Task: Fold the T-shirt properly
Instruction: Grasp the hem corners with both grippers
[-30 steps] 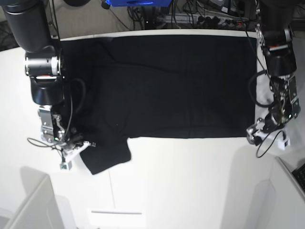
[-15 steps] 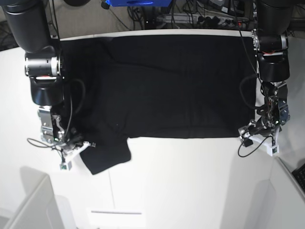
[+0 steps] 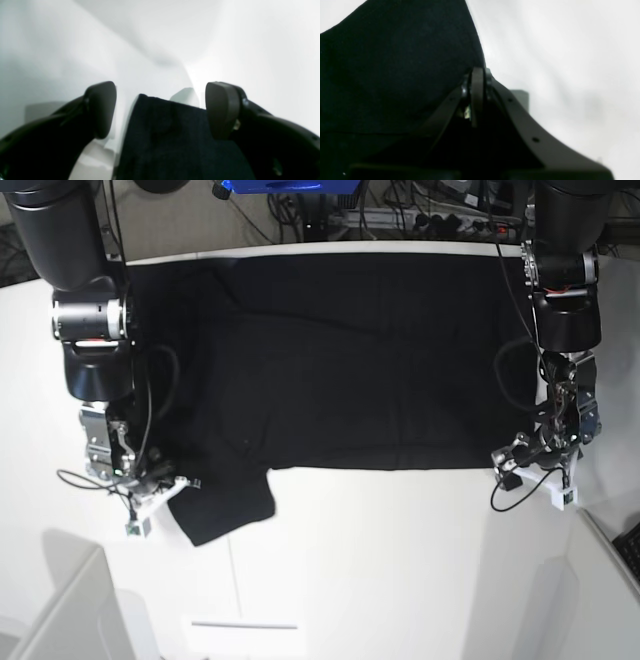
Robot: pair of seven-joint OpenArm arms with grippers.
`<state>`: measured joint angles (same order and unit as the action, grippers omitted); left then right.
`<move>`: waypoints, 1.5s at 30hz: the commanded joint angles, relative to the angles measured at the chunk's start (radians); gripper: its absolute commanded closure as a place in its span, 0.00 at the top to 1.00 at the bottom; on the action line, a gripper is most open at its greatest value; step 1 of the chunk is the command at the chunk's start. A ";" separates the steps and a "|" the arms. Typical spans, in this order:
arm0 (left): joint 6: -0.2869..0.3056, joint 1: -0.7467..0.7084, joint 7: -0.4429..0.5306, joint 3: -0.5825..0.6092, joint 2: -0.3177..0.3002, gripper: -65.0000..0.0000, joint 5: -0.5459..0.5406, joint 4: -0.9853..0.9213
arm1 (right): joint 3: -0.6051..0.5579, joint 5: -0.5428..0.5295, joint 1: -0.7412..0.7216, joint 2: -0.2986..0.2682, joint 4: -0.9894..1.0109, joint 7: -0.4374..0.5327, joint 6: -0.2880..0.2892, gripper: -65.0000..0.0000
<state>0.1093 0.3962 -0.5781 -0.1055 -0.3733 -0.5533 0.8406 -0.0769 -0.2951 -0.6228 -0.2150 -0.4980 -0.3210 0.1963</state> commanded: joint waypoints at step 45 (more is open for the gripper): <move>0.007 -0.185 -0.076 -0.010 -0.006 0.00 -0.023 0.455 | 0.220 0.007 0.235 -0.031 -0.588 -0.188 0.001 0.00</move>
<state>0.1089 0.1932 -0.6682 -0.1104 -0.3672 -0.5716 1.2762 0.1379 -0.2794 -0.3523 -0.2321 -1.0630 -0.5293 0.1932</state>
